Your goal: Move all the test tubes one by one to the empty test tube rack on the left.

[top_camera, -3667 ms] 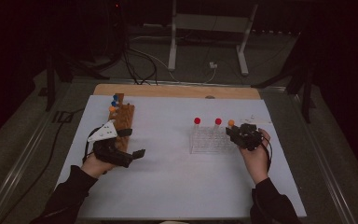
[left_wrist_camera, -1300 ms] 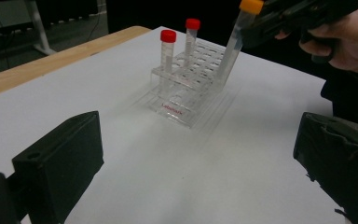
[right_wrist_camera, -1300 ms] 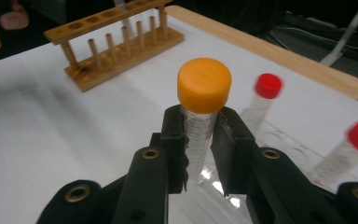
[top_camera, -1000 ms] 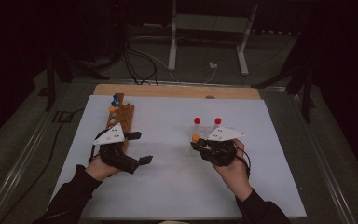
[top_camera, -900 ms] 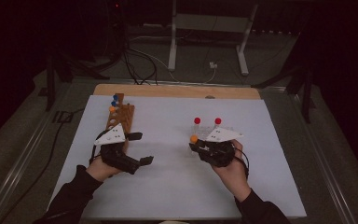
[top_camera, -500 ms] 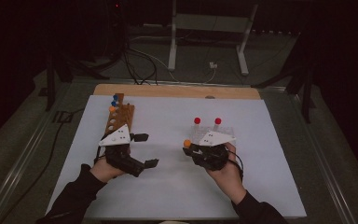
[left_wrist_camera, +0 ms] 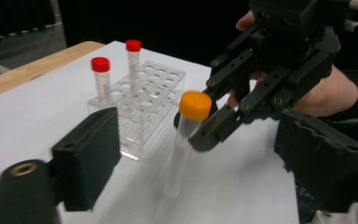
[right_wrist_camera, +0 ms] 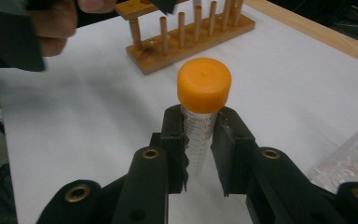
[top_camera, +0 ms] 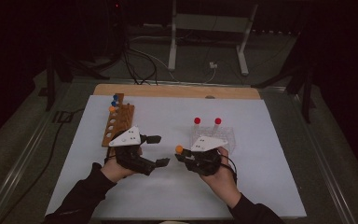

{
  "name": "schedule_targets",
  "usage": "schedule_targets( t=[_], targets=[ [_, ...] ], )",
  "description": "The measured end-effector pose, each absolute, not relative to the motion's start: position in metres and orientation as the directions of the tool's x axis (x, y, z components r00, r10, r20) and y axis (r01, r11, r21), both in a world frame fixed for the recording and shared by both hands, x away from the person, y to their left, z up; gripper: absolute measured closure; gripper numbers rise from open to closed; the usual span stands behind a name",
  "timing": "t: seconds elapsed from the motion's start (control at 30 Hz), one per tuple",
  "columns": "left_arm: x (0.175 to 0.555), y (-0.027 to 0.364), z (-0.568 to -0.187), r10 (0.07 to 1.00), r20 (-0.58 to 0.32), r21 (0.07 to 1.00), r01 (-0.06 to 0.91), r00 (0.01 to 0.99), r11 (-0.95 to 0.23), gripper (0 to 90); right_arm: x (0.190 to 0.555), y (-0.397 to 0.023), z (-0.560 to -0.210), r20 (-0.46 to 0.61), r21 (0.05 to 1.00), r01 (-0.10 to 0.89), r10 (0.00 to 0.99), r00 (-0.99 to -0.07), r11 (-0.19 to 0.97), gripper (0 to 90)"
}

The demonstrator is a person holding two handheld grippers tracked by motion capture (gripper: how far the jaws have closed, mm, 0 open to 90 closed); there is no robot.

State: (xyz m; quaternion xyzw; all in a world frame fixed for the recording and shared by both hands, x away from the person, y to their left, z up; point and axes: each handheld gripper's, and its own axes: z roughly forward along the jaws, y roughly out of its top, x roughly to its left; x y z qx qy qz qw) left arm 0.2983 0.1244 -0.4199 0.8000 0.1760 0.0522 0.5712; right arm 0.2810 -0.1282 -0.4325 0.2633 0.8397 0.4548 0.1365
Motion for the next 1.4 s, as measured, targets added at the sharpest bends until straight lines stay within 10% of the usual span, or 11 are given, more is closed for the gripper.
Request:
schedule_targets(
  t=[0.93,1.4],
  targets=[
    [0.307,0.093,-0.428,0.319,-0.085,0.926,0.193,0.944,-0.325,69.4,0.280,-0.126,-0.433,0.016,0.833,0.319,0.558,-0.829,0.451,74.5],
    [0.310,0.102,-0.422,0.365,-0.059,0.929,0.185,0.929,-0.321,71.3,0.282,-0.130,-0.432,0.040,0.852,0.325,0.567,-0.823,0.411,65.0]
  ],
)
